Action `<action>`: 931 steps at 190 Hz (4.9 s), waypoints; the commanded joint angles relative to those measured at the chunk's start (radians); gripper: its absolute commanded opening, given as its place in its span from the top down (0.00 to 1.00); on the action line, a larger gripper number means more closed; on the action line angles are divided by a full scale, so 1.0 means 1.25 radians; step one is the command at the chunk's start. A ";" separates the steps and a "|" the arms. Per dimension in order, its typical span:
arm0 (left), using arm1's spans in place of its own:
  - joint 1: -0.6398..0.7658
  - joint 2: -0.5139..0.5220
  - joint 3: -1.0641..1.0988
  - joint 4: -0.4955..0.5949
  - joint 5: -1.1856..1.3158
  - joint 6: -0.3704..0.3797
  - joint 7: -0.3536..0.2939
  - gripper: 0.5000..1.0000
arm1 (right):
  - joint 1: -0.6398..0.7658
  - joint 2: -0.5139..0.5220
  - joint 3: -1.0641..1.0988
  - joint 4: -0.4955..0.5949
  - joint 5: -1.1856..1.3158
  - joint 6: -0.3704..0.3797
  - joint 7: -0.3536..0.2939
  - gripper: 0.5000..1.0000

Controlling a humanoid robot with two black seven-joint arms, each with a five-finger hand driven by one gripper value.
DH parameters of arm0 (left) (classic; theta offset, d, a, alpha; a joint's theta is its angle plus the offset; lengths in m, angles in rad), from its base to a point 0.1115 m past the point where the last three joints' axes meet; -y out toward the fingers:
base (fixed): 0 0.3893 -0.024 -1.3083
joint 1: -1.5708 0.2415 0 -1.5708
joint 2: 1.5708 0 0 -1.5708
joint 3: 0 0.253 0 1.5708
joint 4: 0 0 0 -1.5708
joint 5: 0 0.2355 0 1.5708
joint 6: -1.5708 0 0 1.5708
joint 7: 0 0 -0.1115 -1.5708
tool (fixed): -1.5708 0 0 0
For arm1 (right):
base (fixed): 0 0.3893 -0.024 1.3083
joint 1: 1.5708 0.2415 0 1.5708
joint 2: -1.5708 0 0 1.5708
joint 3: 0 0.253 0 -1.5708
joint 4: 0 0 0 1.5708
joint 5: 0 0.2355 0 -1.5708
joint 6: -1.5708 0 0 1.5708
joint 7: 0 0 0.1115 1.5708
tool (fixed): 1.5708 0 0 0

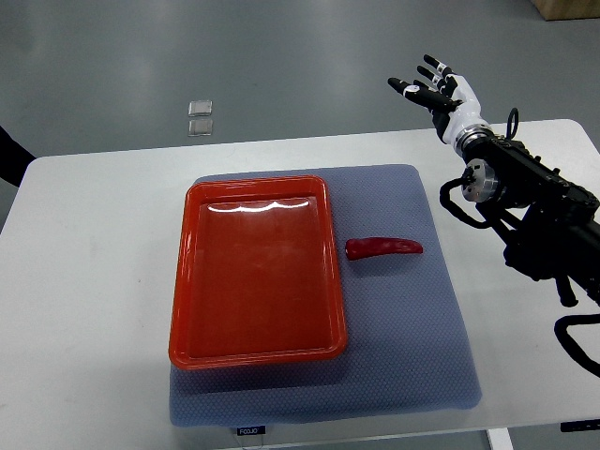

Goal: Place red pepper on red tray
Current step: 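Move the raised right hand toward the red pepper beside the tray, then lower the right hand over the red pepper with fingers open, then close the right hand fingers around the red pepper and lift, then carry the pepper with the right hand over the red tray, then open the right hand to release the pepper into the tray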

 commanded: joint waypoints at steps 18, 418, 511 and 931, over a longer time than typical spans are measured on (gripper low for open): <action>-0.001 0.000 0.001 0.000 0.000 0.000 0.000 0.00 | 0.006 0.000 -0.009 0.001 -0.003 0.037 0.000 0.16; 0.000 0.000 0.001 0.000 0.000 0.000 0.000 0.00 | 0.168 -0.248 -0.729 0.299 -0.617 0.239 -0.004 0.24; 0.000 0.000 0.001 0.002 0.000 0.000 0.000 0.00 | 0.153 -0.248 -0.729 0.296 -0.631 0.198 -0.004 0.52; 0.000 0.000 0.001 0.001 0.001 0.000 0.000 0.00 | 0.234 0.096 -0.750 0.176 -0.650 0.119 0.036 0.34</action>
